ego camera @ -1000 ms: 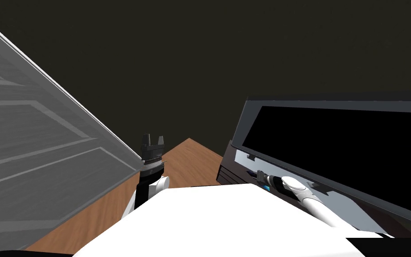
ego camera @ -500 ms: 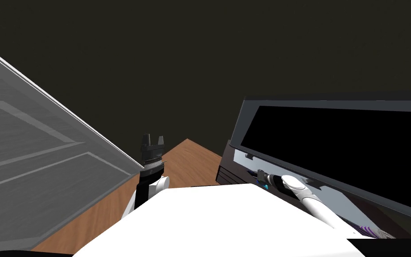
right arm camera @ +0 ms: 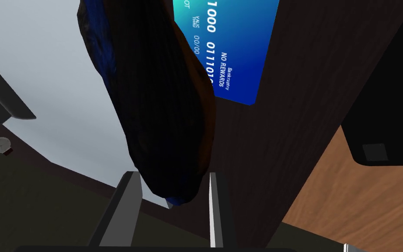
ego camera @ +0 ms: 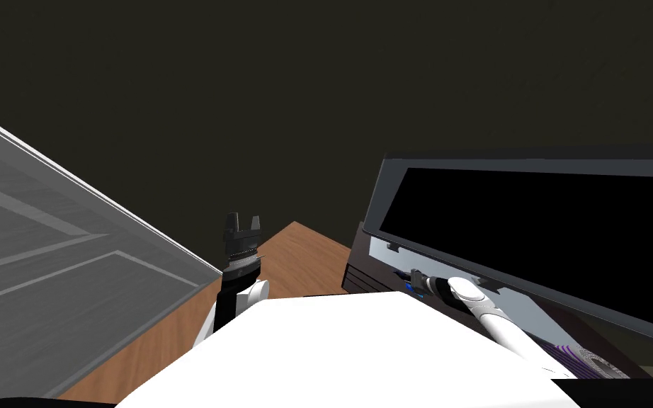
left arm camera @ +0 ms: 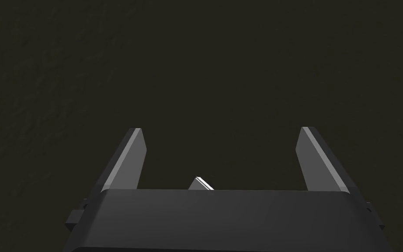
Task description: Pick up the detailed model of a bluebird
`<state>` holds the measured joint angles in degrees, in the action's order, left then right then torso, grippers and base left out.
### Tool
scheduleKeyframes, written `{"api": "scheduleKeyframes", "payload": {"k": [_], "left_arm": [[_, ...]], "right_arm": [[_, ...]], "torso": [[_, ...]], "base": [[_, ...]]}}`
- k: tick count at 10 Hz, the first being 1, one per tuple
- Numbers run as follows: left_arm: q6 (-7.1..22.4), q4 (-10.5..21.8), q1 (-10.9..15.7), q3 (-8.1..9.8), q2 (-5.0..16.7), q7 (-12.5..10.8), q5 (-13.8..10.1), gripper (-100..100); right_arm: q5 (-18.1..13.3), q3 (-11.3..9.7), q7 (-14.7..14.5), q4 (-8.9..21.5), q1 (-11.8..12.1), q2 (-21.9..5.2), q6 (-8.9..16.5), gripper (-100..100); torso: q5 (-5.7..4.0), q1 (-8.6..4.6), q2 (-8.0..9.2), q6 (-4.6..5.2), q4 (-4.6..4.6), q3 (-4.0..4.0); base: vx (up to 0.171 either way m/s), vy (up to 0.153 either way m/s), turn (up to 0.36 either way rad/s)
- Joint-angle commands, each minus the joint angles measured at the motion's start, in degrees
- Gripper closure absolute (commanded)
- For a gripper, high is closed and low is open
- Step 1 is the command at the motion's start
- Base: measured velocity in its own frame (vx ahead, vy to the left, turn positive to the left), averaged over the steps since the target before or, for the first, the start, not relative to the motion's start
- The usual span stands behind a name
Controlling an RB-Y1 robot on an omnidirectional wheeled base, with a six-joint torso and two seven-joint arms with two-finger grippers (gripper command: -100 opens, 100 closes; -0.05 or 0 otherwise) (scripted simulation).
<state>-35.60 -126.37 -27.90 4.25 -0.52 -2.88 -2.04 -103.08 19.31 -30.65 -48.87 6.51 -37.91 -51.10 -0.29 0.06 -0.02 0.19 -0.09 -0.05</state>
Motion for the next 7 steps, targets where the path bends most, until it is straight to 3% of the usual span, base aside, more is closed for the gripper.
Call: {"api": "scheduleKeyframes", "payload": {"k": [1,2,4,6,7], "left_arm": [[0.0,0.0,0.0,0.0,0.0,0.0,0.0,0],[0.0,0.0,0.02,-0.01,0.0,0.0,0.0,0],[0.0,0.0,0.02,-0.01,0.0,0.0,0.0,0],[0.0,0.0,0.02,-0.01,0.0,0.0,0.0,0],[0.0,0.0,0.02,-0.01,0.0,0.0,0.0,0]], "right_arm": [[-2.86,2.86,0.85,-0.72,0.02,0.71,-1.38,100],[-4.64,4.59,0.85,-0.72,0.02,0.71,-1.38,100],[-8.04,4.71,0.85,-0.72,0.02,0.71,-1.38,100],[-7.78,4.73,0.49,-0.33,-0.12,0.69,-1.29,100],[-7.91,4.73,0.61,-0.42,-0.04,0.69,-1.33,0]], "torso": [[0.0,0.0,0.0,0.0,0.0,0.0],[0.02,0.07,-0.06,-0.12,0.02,-0.02],[0.03,0.03,0.04,-0.14,0.05,0.04],[0.03,0.01,0.13,-0.13,0.06,0.09],[0.04,0.04,0.12,-0.16,0.08,0.09]], "base": [[0.056,0.024,-0.145],[0.023,0.017,0.052],[0.003,0.0,0.019],[-0.002,-0.002,-0.007],[0.0,0.0,0.0]]}}
